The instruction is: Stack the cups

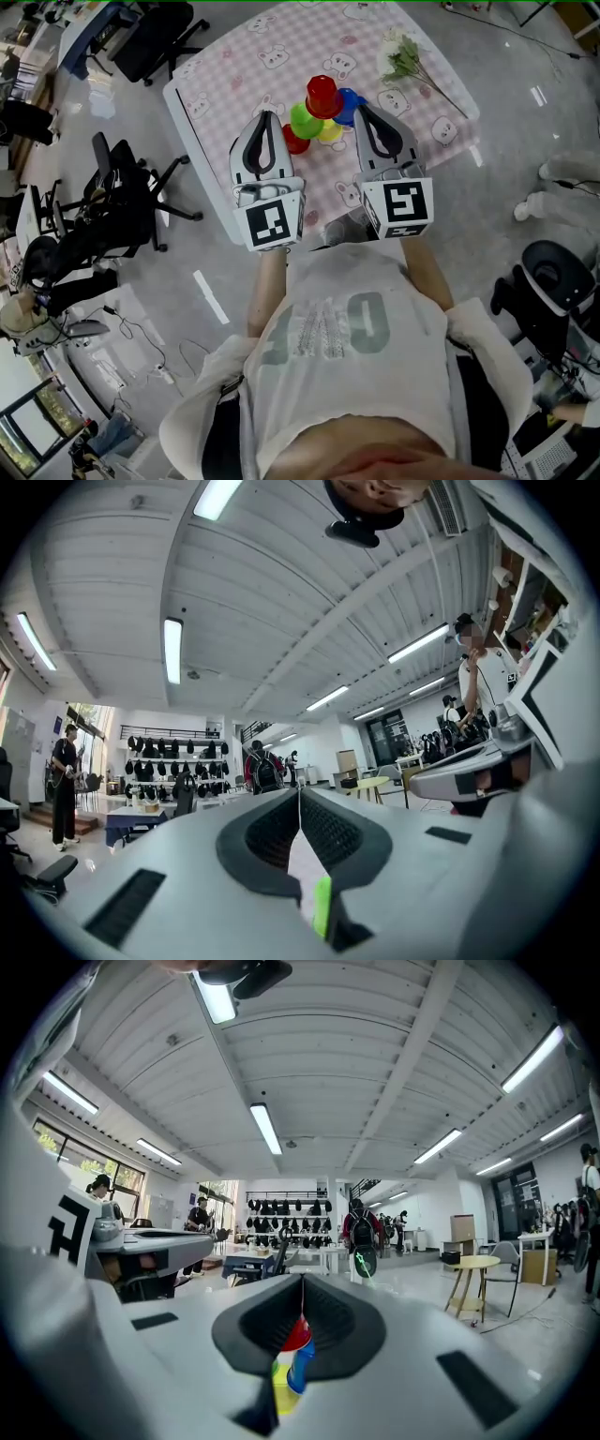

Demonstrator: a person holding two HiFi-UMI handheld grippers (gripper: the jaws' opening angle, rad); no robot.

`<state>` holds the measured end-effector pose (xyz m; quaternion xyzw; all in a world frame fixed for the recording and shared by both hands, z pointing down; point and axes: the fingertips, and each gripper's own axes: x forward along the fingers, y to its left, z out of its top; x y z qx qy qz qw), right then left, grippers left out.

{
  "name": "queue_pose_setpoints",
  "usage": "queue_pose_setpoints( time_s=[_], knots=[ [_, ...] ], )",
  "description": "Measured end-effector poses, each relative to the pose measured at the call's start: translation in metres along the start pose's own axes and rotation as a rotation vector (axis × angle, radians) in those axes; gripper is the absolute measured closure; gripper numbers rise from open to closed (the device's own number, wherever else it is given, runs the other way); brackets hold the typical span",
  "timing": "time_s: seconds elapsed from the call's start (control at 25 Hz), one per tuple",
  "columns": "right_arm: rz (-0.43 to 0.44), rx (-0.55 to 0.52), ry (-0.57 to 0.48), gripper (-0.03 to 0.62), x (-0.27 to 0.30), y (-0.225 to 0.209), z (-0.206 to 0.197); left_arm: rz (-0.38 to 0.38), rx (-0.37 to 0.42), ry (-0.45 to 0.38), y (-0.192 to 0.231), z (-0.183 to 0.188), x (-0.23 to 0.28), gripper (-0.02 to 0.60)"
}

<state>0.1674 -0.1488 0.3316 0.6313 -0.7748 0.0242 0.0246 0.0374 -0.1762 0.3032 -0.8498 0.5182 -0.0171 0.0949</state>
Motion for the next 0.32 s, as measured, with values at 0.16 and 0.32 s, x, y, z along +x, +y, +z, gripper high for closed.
queue_pose_setpoints(
  time_s=[0.16,0.32],
  knots=[
    [-0.004,0.002,0.004,0.563,-0.0002,-0.0013,-0.0029,0.005,0.003,0.000,0.0023,-0.0019,-0.0023,0.554],
    [0.013,-0.003,0.009,0.563,0.0029,0.0028,-0.0056,0.019,0.001,0.008,0.0072,-0.0029,-0.0049,0.552]
  ],
)
